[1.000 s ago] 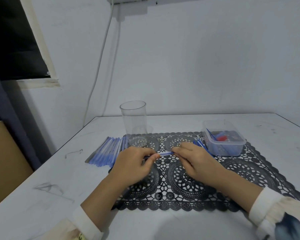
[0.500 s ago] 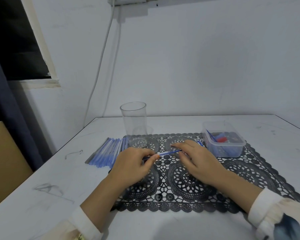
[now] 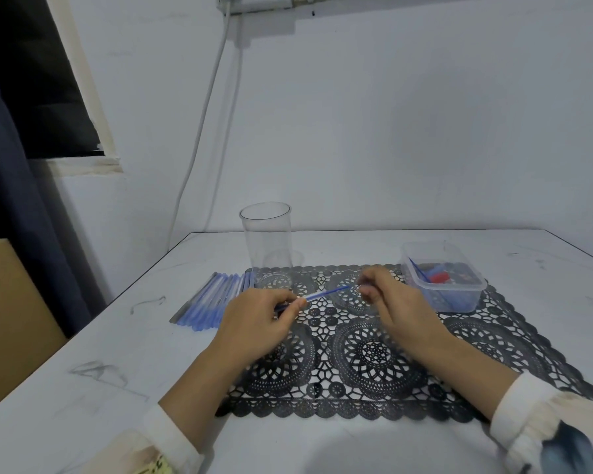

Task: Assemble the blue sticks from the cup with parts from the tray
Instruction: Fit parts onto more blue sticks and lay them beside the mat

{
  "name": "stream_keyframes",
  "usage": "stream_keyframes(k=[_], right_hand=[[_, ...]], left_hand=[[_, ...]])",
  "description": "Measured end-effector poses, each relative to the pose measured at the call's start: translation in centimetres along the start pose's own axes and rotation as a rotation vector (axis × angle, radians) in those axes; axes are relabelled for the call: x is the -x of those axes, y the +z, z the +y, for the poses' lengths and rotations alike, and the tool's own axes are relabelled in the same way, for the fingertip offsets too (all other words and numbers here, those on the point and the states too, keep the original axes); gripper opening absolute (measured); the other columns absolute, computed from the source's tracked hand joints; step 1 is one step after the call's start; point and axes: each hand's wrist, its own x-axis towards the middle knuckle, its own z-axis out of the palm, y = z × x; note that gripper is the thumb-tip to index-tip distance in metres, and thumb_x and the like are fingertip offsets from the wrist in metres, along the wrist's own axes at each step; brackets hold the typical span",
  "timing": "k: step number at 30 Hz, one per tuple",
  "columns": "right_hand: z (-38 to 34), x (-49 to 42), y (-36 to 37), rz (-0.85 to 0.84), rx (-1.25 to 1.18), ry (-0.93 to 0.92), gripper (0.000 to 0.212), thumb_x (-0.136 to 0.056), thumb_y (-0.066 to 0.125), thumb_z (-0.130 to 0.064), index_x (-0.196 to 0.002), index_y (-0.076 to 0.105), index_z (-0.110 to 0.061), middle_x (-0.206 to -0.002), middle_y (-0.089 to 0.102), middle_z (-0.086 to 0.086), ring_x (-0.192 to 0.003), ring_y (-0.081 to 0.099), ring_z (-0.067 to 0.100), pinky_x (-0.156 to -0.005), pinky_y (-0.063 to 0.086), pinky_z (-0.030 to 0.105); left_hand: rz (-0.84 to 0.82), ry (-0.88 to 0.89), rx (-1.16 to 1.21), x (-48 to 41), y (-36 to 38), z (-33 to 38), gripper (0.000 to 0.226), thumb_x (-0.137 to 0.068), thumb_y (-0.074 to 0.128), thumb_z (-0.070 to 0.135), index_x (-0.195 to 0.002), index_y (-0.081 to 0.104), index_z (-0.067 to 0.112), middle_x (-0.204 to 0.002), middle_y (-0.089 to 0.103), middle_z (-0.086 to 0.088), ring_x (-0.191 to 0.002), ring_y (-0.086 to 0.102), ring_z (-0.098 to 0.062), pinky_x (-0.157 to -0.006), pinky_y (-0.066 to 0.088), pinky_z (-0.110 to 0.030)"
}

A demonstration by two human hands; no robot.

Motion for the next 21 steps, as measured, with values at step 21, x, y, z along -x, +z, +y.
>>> stream_keyframes(k=[21], right_hand=[[1.5,-0.1,1.2,-0.414,0.174,-0.115,0.028,-0.092,0.056,-0.021,-0.118,0.064,-0.013,-0.105,0.057,0.003,-0.099,0.055,0.015,-0.087,0.04,0.021]], left_hand=[[0.007,-0.002,0.01,-0.1,0.3,-0.3,0.03,-0.09,0.048,0.047,-0.097,0.071,0.028,-0.067,0.061,0.014,-0.065,0.055,0.0,-0.056,0.039,-0.017]])
